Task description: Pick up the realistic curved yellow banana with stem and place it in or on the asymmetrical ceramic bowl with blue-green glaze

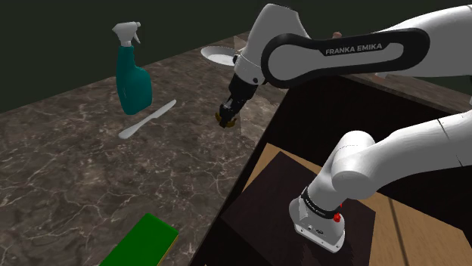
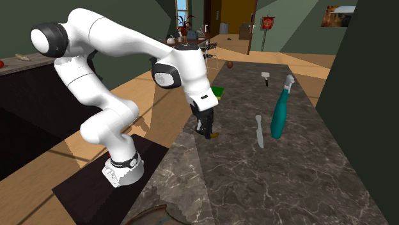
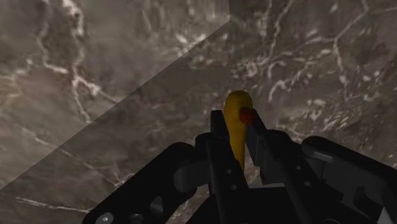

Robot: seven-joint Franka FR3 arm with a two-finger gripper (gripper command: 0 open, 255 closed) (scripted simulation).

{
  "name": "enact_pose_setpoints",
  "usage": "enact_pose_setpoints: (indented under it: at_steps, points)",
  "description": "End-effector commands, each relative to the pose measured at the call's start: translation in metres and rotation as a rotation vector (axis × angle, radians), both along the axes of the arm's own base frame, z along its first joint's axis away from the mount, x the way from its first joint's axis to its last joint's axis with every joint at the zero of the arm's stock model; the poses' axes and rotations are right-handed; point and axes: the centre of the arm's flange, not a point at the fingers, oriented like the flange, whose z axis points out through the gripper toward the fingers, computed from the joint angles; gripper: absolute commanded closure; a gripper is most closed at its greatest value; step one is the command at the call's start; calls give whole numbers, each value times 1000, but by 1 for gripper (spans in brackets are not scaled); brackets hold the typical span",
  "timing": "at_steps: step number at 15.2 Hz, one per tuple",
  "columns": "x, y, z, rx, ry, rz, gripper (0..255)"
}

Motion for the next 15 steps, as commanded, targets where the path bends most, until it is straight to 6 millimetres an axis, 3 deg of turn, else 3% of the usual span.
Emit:
enact_pose_setpoints:
  at_steps: [1,15]
  points:
    - [0,0,3,-1,7,2,255]
    - [0,0,77,-1,7,2,255]
